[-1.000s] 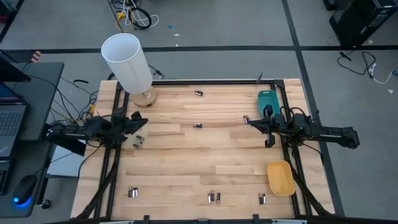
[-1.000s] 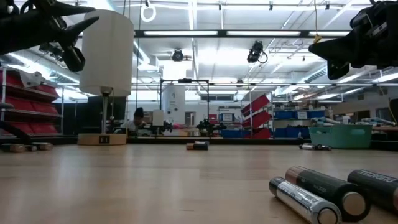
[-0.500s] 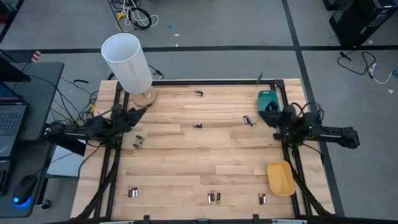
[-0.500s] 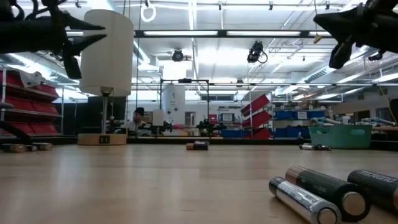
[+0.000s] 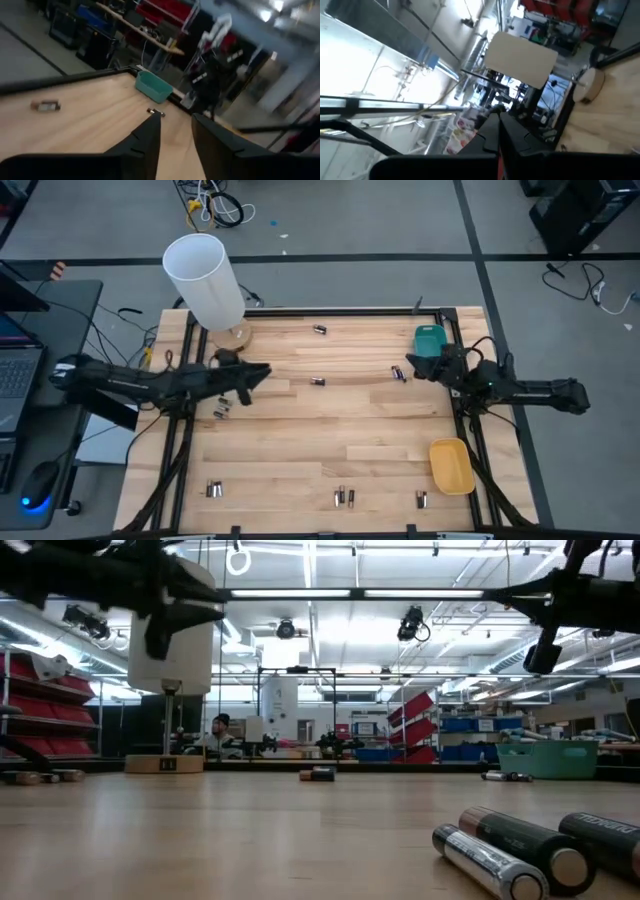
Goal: Sort batteries
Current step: Put the black battery into the blue bin
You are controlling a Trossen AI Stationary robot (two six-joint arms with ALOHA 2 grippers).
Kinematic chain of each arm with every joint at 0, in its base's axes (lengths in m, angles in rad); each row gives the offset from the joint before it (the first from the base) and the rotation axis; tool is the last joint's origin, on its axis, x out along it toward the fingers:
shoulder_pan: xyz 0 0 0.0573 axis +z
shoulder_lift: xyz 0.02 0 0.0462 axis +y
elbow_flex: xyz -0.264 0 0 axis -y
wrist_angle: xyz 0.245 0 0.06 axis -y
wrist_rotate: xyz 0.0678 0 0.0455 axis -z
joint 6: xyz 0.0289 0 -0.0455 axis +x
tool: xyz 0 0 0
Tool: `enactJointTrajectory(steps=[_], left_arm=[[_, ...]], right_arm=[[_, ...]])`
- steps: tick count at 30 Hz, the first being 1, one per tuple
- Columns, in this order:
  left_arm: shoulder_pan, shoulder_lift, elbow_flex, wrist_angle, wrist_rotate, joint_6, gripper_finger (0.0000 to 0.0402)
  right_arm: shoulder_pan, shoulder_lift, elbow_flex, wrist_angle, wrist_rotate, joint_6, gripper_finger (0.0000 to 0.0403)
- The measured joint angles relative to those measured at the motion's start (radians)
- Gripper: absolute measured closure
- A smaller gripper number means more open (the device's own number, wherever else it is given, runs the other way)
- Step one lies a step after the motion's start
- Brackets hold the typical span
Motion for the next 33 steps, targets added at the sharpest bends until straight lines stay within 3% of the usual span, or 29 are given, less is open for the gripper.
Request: enactJointTrajectory(steps=[7,13,16,28,33], left_arm=[[0.011,0.279,0.372,-0.380,0.022,0.271,0.0222],[0.117,0.494,0.681,-0.723,0.029,0.372,0.0203],[0.197,0.591,0.801,-0.851,0.116,0.409,0.0203],[0.445,0.952,1.051,-0.901,0.346,0.736,0.0203],[0.511,1.087,1.139,-0.896,0.355,0.858,0.0203]], right_arm=[[0.001,0.115,0.038,0.201,-0.039,-0.077,0.0402],[0.003,0.228,0.133,0.193,-0.111,-0.149,0.0402],[0.017,0.308,0.183,0.158,-0.111,-0.149,0.0402],[0.072,0.589,0.308,0.017,-0.074,-0.063,0.0402],[0.102,0.655,0.321,0.017,-0.054,-0.066,0.0403]])
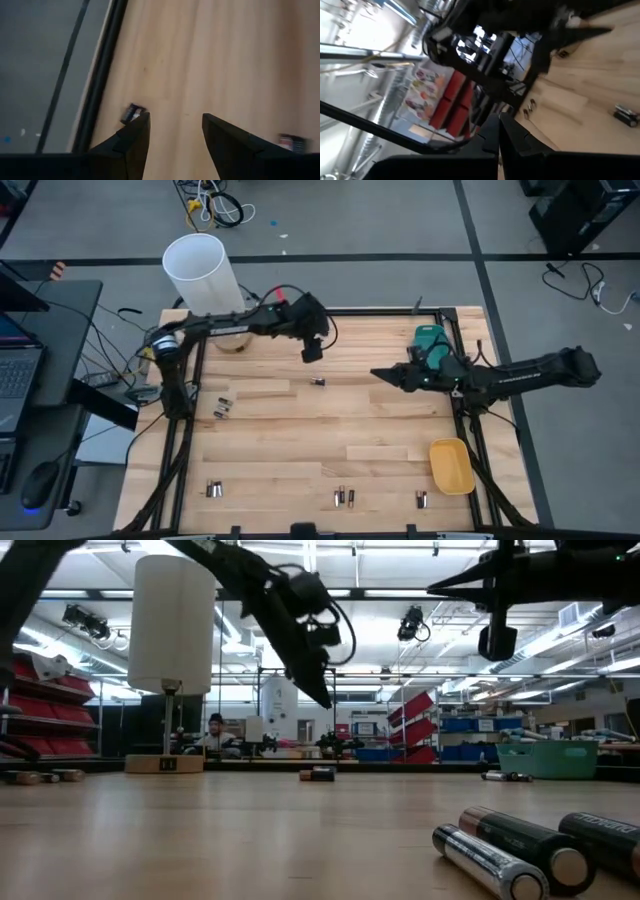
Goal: Sort batteries
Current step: Put the black battery into the blue bin
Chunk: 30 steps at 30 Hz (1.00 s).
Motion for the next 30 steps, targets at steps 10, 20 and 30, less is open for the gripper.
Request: enactJointTrajectory(steps=[10,20,30], left_arm=[[0.102,0.143,0.129,-0.047,0.164,0.143,0.0204],[0.146,0.221,0.160,-0.037,0.076,0.222,0.0204],[0.168,0.297,0.159,-0.006,0.055,0.266,0.0204]], right_arm=[[0.000,0.074,0.002,-0.008,-0.049,-0.059,0.0403],[-0.005,0.121,0.002,-0.040,-0.050,-0.140,0.0403],[-0.008,0.138,0.002,-0.043,-0.019,-0.097,0.0403]])
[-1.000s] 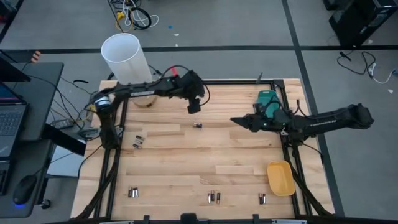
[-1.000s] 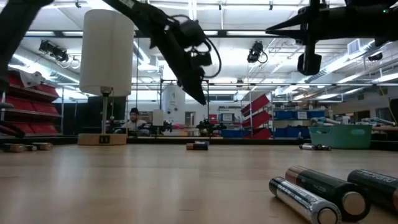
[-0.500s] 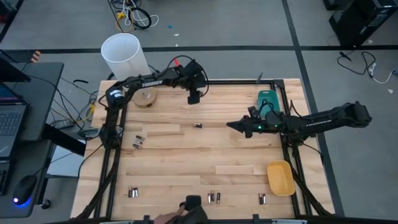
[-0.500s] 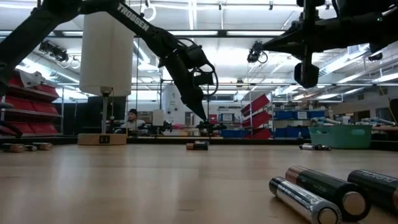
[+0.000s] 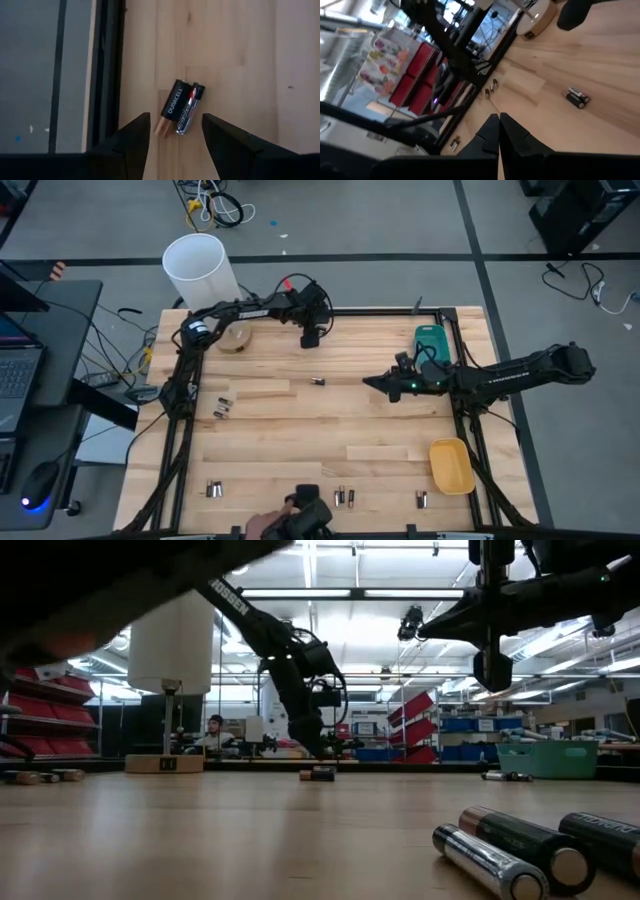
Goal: Sort batteries
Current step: Put the black battery into the blue bin
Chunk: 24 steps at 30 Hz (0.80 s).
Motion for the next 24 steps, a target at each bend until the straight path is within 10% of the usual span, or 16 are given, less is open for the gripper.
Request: enactJointTrajectory(steps=[24], left_arm=[[0.026,0.009,-0.001,-0.021,0.042,0.180,0.0242]], right_arm=[[-0.013,-0.001,0.000,-0.002,0.112,0.025,0.0403]])
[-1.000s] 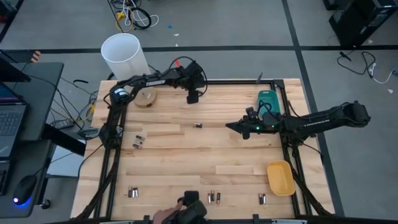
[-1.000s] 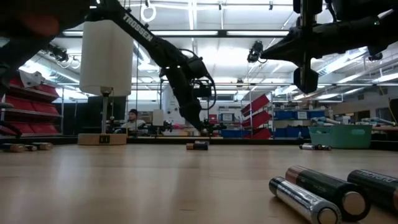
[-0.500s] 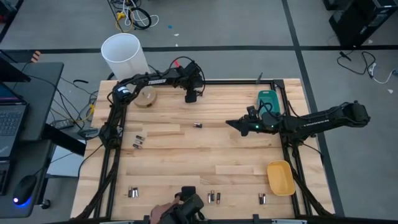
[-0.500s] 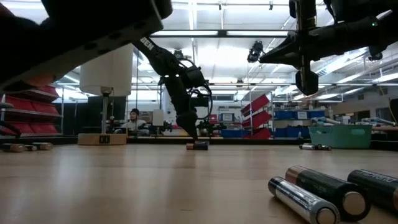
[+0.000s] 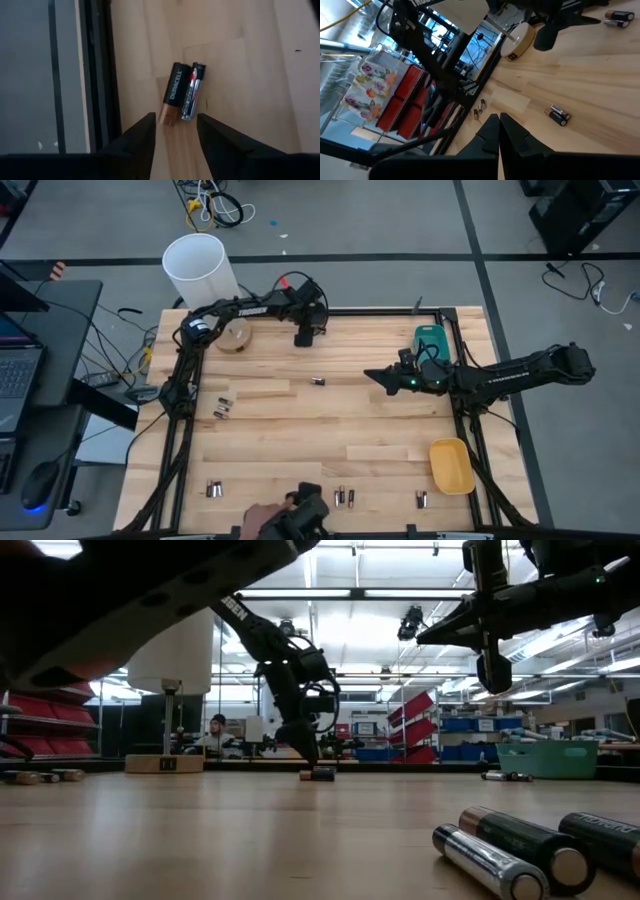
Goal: Sort batteries
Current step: Put the black battery into the blue bin
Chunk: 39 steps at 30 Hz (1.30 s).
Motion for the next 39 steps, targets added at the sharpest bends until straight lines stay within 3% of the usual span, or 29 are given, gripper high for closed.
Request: enactJointTrajectory(steps=[19,39], left_arm=[[0.008,0.030,-0.001,0.074,-0.013,0.065,0.0245],[0.007,0.052,-0.001,0.072,0.031,0.004,0.0246]], right_arm=[[-0.013,0.000,0.000,0.000,0.000,0.021,0.0403],[-0.014,0.000,-0.001,0.001,0.007,0.027,0.0403]])
